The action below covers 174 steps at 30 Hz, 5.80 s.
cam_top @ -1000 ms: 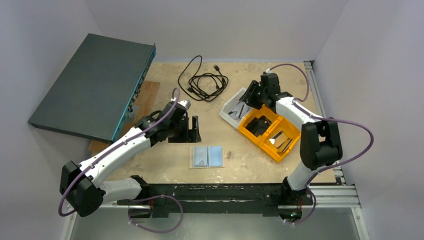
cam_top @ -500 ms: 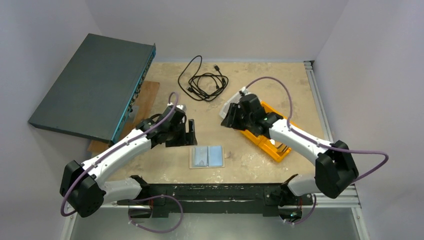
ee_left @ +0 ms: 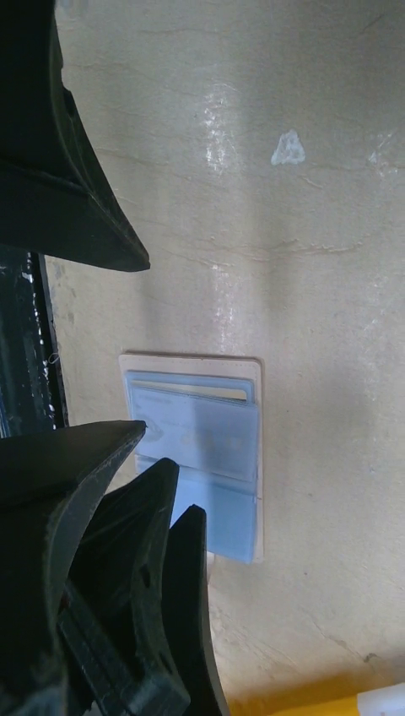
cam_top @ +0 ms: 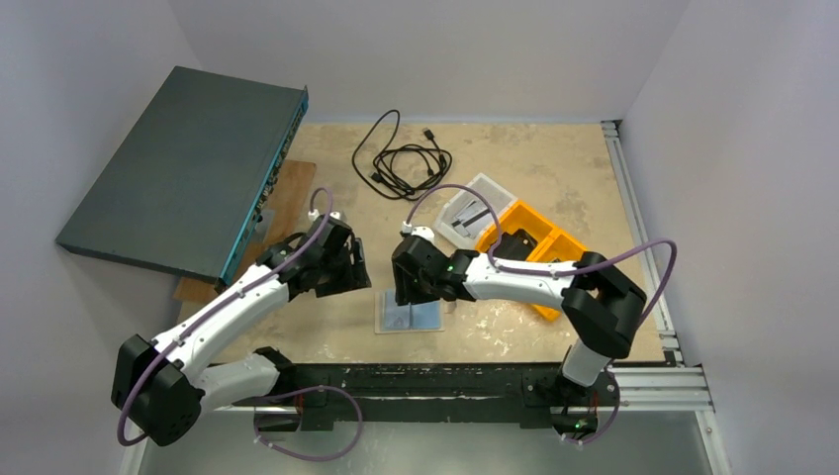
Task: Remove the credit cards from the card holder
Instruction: Remove the credit card from the card holder.
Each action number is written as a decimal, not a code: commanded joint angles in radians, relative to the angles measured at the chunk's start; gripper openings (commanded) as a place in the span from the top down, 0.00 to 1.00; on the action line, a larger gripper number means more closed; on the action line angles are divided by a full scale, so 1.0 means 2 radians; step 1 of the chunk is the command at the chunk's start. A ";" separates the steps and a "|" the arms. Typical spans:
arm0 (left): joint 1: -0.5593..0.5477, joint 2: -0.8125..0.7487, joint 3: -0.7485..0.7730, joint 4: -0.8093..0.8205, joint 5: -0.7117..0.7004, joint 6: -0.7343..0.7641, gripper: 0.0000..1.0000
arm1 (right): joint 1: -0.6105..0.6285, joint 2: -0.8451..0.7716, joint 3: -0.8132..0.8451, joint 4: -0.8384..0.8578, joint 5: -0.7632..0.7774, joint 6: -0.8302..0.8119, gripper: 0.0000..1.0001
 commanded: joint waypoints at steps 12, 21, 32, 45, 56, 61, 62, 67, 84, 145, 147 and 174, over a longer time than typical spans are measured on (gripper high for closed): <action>0.016 -0.036 -0.025 -0.001 -0.009 -0.013 0.41 | 0.020 0.083 0.068 -0.038 0.048 -0.011 0.53; 0.016 -0.005 -0.036 0.032 0.029 -0.005 0.46 | 0.018 0.091 0.036 -0.019 0.016 -0.001 0.64; -0.005 0.066 -0.028 0.091 0.101 0.011 0.61 | -0.013 0.071 -0.023 0.042 -0.033 0.002 0.89; -0.032 0.161 -0.020 0.158 0.154 0.013 0.67 | -0.034 0.069 -0.060 0.091 -0.068 0.002 0.92; -0.041 0.193 -0.026 0.181 0.167 0.016 0.74 | -0.037 0.070 -0.065 0.101 -0.080 0.004 0.92; -0.041 0.189 -0.029 0.178 0.157 0.008 0.97 | -0.038 0.057 -0.063 0.097 -0.079 0.004 0.88; -0.041 0.186 -0.029 0.174 0.151 0.007 1.00 | -0.038 0.052 -0.062 0.097 -0.080 0.003 0.85; -0.041 0.161 -0.031 0.154 0.132 0.003 1.00 | -0.039 0.013 -0.041 0.078 -0.077 -0.006 0.71; -0.096 0.160 -0.001 0.200 0.156 -0.006 0.77 | -0.091 -0.122 -0.079 0.003 -0.005 -0.002 0.47; -0.019 0.197 -0.026 0.175 0.100 0.026 0.99 | -0.084 0.051 -0.112 0.231 -0.203 0.060 0.70; -0.019 0.200 -0.030 0.180 0.104 0.023 1.00 | -0.085 0.056 -0.114 0.233 -0.203 0.059 0.70; -0.022 0.163 -0.046 0.148 0.058 -0.001 1.00 | -0.093 0.055 -0.135 0.244 -0.211 0.058 0.65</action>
